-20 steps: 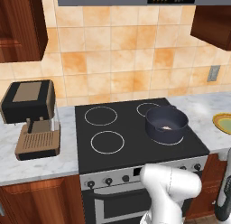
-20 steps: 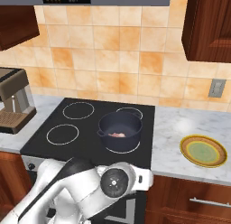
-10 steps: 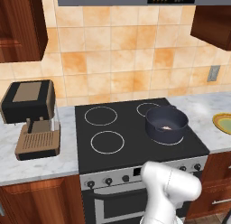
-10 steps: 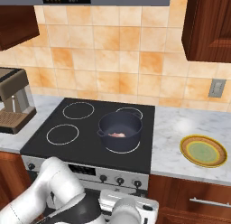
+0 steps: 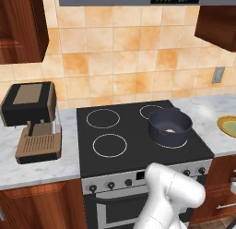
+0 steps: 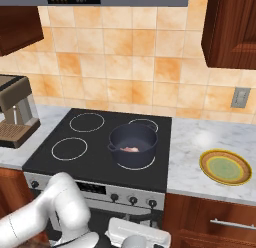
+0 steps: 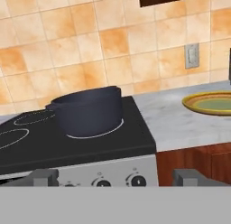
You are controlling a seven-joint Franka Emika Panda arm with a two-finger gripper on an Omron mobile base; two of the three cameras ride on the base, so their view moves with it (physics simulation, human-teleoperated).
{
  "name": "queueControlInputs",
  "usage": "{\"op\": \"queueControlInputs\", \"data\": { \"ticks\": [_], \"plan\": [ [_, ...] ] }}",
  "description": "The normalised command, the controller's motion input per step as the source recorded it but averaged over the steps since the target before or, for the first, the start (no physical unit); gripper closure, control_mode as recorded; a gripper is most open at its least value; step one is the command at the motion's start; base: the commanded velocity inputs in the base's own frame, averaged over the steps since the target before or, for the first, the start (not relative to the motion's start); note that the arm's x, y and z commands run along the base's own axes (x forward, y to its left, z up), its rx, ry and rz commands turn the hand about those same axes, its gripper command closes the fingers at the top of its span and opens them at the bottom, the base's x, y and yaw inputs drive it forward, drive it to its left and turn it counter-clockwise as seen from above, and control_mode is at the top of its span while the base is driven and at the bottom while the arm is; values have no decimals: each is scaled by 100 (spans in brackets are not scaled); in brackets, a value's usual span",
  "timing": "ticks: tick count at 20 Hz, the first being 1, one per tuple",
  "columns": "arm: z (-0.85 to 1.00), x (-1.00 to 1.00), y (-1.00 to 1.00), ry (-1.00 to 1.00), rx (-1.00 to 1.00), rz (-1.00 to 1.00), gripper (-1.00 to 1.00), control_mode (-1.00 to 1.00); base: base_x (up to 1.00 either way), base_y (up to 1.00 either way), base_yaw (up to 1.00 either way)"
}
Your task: Retrieve the frozen meat and place it in the pot on a burner. Then turn the burner on.
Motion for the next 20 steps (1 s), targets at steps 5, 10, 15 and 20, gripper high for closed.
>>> {"op": "queueControlInputs", "data": {
  "ticks": [5, 10, 15, 20],
  "plan": [
    [-22, 0, 22, -6, 4, -3, -100, -100, 0, 0, 0],
    [-39, 0, 18, -12, 1, -5, -100, -100, 0, 0, 0],
    [-29, 9, 16, -3, -9, 0, -100, -100, 0, 0, 0],
    [-32, 8, 10, 0, -15, 0, -100, -100, 0, 0, 0]
  ]
}}
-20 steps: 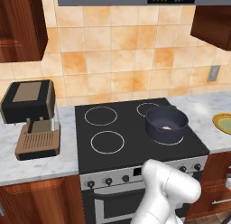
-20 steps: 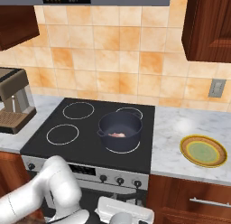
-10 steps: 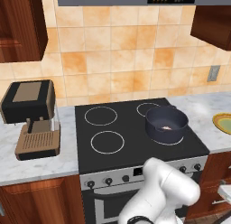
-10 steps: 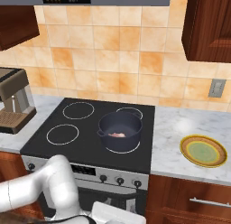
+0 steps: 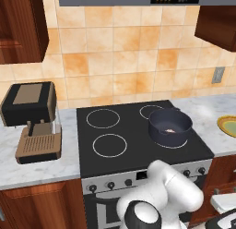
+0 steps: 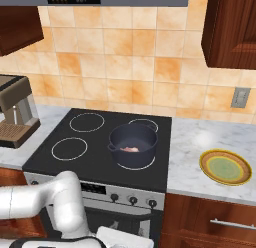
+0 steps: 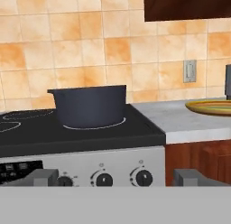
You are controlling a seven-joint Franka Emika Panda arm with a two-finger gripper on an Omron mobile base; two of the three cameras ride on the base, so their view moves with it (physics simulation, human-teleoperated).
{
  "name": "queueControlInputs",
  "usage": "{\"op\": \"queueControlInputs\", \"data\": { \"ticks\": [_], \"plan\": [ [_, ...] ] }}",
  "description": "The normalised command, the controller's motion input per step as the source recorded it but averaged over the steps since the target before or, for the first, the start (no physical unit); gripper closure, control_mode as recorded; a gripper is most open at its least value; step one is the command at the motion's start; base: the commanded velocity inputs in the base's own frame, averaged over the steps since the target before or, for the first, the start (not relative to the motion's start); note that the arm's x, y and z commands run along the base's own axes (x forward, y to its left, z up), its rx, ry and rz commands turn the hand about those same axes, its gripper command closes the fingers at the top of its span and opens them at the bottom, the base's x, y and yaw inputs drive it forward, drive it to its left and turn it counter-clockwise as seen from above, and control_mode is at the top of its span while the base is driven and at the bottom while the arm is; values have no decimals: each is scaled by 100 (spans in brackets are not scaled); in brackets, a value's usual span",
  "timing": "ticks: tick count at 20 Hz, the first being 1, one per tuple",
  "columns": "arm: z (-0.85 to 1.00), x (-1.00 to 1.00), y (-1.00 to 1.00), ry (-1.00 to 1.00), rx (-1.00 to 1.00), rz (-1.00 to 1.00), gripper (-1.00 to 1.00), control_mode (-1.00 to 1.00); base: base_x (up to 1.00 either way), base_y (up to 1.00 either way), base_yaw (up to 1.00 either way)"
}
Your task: Retrieve the frozen meat and place it in the pot on a burner. Then turn the burner on.
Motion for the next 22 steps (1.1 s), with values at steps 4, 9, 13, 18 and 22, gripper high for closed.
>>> {"op": "queueControlInputs", "data": {
  "ticks": [4, 9, 13, 18, 22],
  "plan": [
    [-19, 11, 0, 0, -8, 0, -100, -100, 0, 0, 0],
    [0, 12, 0, 0, -1, 0, -100, -100, 0, 0, 0],
    [-4, 13, 0, 3, -2, 0, -100, -100, 0, 0, 0],
    [-21, 3, 0, 1, -2, 0, -100, -100, 0, 0, 0],
    [-21, 0, 0, 0, -2, 0, -100, -100, 0, 0, 0]
  ]
}}
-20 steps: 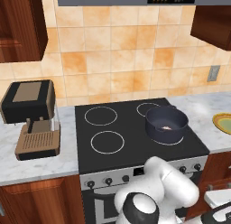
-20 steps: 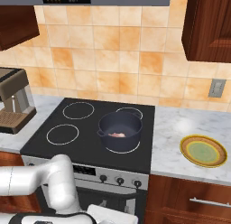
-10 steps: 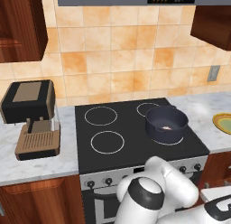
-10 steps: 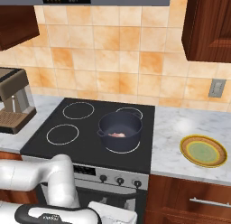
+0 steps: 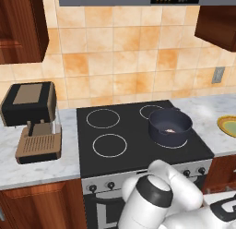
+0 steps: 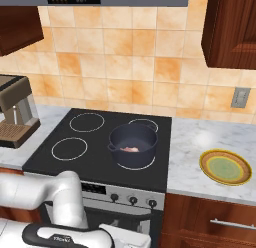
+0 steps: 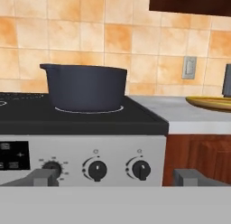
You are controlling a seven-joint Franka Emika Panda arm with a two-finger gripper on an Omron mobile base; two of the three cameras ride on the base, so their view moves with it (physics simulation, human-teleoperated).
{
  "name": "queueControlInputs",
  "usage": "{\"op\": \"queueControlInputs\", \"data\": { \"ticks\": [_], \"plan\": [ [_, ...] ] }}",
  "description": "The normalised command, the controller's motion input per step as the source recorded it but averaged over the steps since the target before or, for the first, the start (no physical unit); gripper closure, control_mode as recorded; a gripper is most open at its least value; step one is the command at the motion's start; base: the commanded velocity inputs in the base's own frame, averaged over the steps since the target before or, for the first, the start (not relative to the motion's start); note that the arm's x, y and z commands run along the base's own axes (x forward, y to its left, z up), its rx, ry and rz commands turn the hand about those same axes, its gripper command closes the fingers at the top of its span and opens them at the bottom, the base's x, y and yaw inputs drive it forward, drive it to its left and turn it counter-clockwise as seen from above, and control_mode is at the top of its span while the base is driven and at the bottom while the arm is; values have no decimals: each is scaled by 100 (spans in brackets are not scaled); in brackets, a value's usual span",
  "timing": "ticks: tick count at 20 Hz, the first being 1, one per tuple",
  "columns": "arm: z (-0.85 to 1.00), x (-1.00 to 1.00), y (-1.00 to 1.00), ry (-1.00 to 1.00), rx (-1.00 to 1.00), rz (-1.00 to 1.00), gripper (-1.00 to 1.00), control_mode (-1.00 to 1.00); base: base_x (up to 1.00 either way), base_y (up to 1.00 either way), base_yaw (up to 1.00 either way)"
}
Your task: Retrieve the frozen meat and place it in the pot on a burner. Then turn the burner on.
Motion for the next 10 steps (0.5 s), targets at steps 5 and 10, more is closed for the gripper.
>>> {"op": "queueControlInputs", "data": {
  "ticks": [5, 10],
  "plan": [
    [-13, 0, 0, 0, -4, 0, -100, -100, 0, 0, 0],
    [-16, 4, 0, 0, -1, 0, -100, -100, 0, 0, 0]
  ]
}}
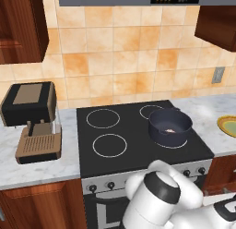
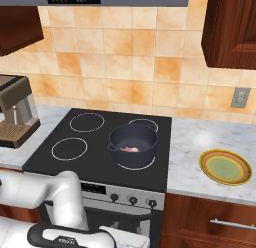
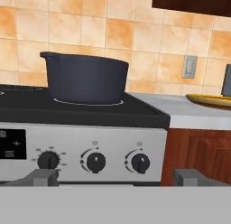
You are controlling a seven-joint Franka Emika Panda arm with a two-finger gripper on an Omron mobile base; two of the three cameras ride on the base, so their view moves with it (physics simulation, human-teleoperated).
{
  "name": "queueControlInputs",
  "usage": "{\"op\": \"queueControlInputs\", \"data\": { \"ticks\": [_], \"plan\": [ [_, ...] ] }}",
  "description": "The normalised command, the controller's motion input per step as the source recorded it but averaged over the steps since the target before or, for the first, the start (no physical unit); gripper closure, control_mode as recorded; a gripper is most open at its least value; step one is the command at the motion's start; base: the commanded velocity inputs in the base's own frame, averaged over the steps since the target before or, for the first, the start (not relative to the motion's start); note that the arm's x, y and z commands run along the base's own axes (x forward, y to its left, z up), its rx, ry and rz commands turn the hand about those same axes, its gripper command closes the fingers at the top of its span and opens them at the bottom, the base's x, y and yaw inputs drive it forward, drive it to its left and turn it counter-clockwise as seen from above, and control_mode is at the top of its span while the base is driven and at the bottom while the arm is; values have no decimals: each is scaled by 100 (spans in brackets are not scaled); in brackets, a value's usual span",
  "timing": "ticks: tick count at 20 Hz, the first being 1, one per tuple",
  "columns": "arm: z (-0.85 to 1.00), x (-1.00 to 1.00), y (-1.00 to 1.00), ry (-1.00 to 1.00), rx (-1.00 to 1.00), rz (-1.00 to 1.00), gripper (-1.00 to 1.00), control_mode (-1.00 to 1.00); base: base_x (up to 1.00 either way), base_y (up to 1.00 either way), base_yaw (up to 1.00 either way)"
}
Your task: Retrieve the frozen meat and place it in the pot on a burner. Then turn the burner on.
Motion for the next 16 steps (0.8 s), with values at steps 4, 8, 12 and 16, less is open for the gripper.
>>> {"op": "queueControlInputs", "data": {
  "ticks": [4, 8, 12, 16],
  "plan": [
    [0, 20, -11, 0, 0, 0, -100, -100, 0, 0, 0],
    [-1, 15, -37, -1, 0, 1, -100, -100, 0, 0, 0],
    [-3, 9, -43, -1, 0, 2, -100, -100, 0, 0, 0],
    [-3, 4, -10, -2, 0, 0, -100, -100, 0, 0, 0]
  ]
}}
